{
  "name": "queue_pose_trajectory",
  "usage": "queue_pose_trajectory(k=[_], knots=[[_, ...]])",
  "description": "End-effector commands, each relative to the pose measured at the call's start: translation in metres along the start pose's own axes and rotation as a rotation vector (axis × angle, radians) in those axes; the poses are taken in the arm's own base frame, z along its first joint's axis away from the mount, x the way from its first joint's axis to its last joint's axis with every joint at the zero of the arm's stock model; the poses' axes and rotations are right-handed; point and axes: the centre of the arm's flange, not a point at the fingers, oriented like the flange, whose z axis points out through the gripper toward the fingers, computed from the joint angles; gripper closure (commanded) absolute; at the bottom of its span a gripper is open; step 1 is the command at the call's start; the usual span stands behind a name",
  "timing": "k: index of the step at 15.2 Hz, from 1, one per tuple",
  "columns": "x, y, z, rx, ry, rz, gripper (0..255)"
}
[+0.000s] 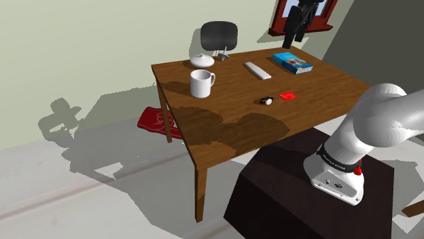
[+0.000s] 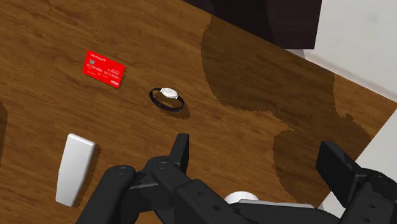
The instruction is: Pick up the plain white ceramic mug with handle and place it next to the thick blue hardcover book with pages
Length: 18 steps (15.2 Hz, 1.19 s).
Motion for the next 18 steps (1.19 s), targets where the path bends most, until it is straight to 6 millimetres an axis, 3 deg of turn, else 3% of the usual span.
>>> queue_pose_trajectory(k=[1,18], knots=[[0.0,0.0,0.0,0.0,0.0,0.0,0],[0.18,-0.054,0.116,-0.009,0.027,-0.03,0]])
